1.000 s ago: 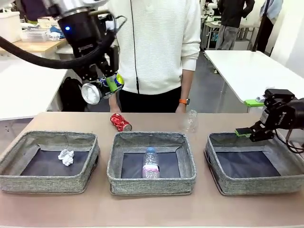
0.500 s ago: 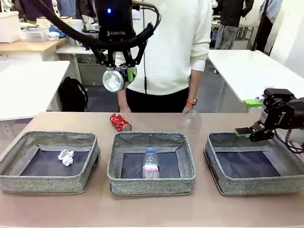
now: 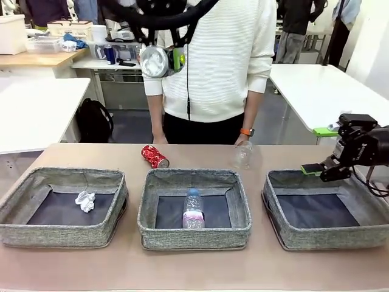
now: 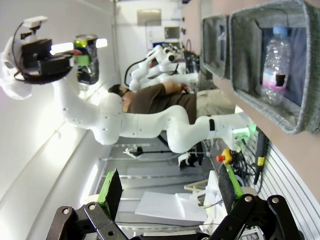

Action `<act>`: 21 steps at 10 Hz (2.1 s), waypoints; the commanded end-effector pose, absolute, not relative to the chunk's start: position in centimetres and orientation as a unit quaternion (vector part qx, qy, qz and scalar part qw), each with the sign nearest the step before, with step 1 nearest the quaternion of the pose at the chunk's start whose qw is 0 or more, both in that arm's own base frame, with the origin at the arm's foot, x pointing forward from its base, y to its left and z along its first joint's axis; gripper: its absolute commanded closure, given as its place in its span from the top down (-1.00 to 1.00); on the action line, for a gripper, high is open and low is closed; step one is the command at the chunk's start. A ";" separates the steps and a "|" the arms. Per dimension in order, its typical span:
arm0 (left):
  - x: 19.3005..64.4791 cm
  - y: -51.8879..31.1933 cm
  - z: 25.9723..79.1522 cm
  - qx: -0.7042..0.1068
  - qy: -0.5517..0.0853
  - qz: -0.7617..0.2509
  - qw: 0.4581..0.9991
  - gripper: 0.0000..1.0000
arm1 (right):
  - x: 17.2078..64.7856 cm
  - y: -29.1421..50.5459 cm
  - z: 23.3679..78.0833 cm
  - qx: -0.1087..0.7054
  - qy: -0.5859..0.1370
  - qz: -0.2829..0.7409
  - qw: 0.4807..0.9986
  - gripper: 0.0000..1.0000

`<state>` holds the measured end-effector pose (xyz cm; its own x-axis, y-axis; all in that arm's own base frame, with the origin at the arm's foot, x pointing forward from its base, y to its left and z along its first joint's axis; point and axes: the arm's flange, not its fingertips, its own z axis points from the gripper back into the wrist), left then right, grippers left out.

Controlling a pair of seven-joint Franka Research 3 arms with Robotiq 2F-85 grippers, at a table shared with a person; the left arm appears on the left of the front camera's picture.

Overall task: Sort the waste into the appropriate baskets.
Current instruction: Pick up the waste item pointed out by the person, then place the picked waste into the Fabric basket indicated by the person.

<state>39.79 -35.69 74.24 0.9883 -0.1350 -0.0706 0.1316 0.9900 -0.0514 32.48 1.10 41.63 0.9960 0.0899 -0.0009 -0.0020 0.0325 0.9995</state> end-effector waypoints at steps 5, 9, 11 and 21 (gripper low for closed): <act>39.9 -35.4 76.5 -0.045 0.022 -0.063 0.997 -0.29 | 32.7 1.3 41.7 0.702 0.019 0.040 0.711 1.00; 39.9 -35.4 76.5 -0.045 0.022 -0.063 0.997 -0.29 | 32.7 1.3 41.7 0.702 0.019 0.040 0.711 1.00; 39.9 -35.4 76.5 -0.045 0.022 -0.063 0.997 -0.29 | 32.7 1.3 41.7 0.702 0.019 0.040 0.711 1.00; 39.9 -35.4 76.5 -0.045 0.022 -0.063 0.997 -0.29 | 32.7 1.3 41.7 0.702 0.019 0.040 0.711 1.00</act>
